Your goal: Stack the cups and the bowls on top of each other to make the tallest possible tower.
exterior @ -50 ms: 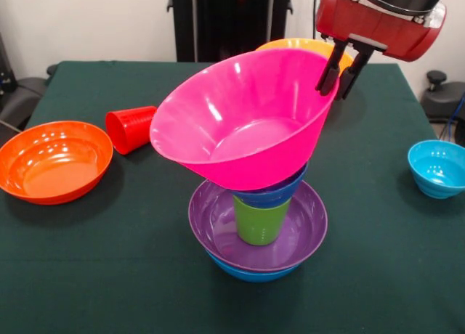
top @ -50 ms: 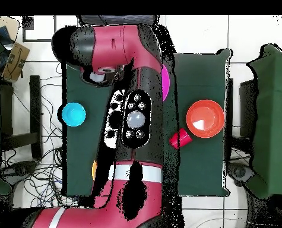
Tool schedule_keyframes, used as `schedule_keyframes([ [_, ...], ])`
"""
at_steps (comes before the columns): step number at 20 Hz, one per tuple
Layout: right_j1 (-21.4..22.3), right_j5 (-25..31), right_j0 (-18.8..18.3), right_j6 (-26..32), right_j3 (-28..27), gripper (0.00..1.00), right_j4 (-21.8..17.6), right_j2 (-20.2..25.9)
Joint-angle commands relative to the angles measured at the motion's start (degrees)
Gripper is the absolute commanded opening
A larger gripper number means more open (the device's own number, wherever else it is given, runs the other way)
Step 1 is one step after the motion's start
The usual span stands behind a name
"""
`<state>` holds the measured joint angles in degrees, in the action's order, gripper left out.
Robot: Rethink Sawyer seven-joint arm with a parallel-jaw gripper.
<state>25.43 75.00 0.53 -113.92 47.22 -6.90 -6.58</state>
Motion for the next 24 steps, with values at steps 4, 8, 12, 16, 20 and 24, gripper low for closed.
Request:
schedule_keyframes([
  [4, -0.4, 1.0, 0.9, 1.0, 5.6, 0.0, -3.2, 1.1],
  [8, 0.0, -0.7, 0.9, 0.8, 7.2, 0.0, -2.5, 1.4],
  [12, 0.6, -2.6, 0.9, 0.7, 8.9, 0.0, -2.1, 1.9],
  [16, 1.2, -3.8, 0.9, 0.4, 10.2, 0.0, -1.9, 2.1],
  [20, 1.3, -4.4, 1.0, 0.2, 10.8, 0.0, -1.9, 2.2],
  [24, 2.0, -7.5, 0.8, -0.1, 12.4, 0.0, -1.6, 2.7],
])
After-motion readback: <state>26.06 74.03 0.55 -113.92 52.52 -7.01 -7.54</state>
